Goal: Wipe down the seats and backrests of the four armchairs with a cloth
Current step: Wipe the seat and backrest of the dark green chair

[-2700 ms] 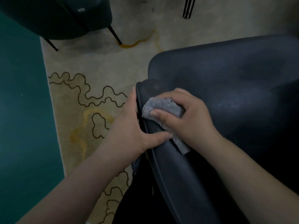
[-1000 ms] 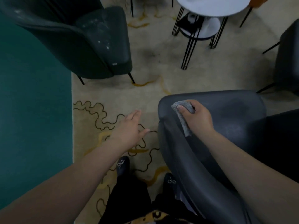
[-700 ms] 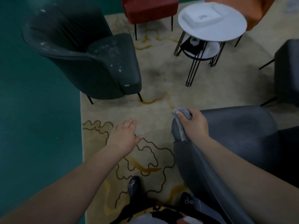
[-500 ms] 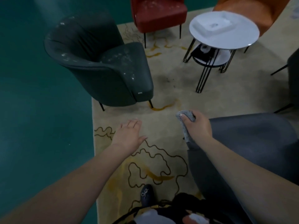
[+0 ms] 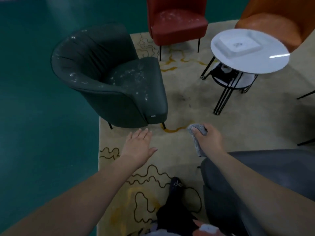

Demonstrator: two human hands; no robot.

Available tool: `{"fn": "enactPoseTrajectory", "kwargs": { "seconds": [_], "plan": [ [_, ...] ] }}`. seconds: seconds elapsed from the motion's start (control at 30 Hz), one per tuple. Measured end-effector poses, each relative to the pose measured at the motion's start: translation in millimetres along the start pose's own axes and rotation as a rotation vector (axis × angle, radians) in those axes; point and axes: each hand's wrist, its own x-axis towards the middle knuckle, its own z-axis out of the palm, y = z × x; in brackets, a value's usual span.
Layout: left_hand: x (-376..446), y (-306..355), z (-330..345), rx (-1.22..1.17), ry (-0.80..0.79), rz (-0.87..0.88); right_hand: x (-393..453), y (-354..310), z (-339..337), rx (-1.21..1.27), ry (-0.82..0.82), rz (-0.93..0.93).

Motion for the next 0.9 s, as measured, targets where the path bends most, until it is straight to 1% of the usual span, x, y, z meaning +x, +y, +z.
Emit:
{"fn": "enactPoseTrajectory", "kwargs": {
  "seconds": [0.13, 0.23, 0.33, 0.5, 0.7, 0.9],
  "plan": [
    [57, -7, -19, 0.010, -0.008, -0.028, 65, -4, -5, 0.030, -0.038, 0.015],
    [94, -12, -33, 0.006, 0.011, -0.060, 109, -12, -10, 0.014, -0.037, 0.015],
    [126, -19, -45, -0.007, 0.039, -0.073, 143, -24, -14, 0.004, -0.039, -0.011],
    [174, -34, -57, -0.052, 0.026, -0.091, 194, -44, -11, -0.015, -0.050, -0.029],
    [253, -63, -73, -0.056, -0.002, -0.088, 274, -67, 4, -0.067, -0.060, -0.053],
    [344, -97, -94, -0.022, -0.006, -0.078, 361, -96, 12, -0.118, -0.028, -0.060]
  ]
}}
